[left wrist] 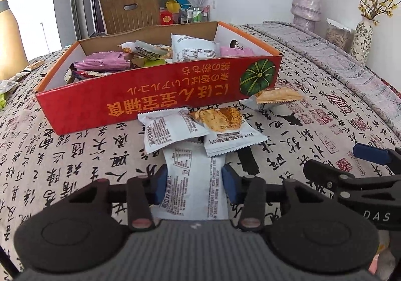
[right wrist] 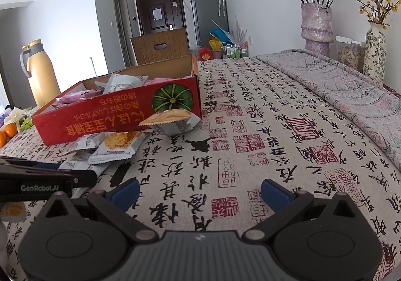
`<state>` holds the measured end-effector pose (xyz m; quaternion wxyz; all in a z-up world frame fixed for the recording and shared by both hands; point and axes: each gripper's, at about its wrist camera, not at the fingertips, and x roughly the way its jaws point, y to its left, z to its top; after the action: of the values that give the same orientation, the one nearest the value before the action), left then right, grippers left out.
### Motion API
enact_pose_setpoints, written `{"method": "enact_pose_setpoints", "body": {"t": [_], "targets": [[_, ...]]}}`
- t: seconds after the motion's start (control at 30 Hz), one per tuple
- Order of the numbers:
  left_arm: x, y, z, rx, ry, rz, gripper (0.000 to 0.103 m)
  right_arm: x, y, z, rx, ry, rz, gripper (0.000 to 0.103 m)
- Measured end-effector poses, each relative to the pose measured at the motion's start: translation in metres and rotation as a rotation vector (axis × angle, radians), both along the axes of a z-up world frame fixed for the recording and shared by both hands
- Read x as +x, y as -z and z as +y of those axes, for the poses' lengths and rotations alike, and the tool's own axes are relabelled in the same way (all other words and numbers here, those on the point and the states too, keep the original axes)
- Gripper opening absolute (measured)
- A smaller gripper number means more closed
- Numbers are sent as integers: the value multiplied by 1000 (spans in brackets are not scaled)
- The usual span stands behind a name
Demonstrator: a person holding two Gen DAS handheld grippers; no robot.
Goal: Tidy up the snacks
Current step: 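Grasp a white wrapped packet with the left tool, then lift the white packet with the left tool while the right tool grasps the oat biscuit packet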
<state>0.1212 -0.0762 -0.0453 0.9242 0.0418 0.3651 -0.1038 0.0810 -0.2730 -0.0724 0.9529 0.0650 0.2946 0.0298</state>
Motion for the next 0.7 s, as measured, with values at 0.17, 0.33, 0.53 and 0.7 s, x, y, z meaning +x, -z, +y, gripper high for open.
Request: {"method": "enact_pose_setpoints", "body": {"t": [0.17,0.33,0.53,0.7], "targets": [[-10,-7,9,-14,-1,-20,33,-3,-5,5,-9,-7,-10,103],[-13,-8,19,-27,-16,-24,33,-5,-8,14,-23,-23,-16,103],[-20,-15,29,-45,-24,-51,33,-5,-12,22,-37,-32,-19,103],[-24,-24,40,-63,-41,-82,33,-2,-16,29,-44,-39,-25,103]]}}
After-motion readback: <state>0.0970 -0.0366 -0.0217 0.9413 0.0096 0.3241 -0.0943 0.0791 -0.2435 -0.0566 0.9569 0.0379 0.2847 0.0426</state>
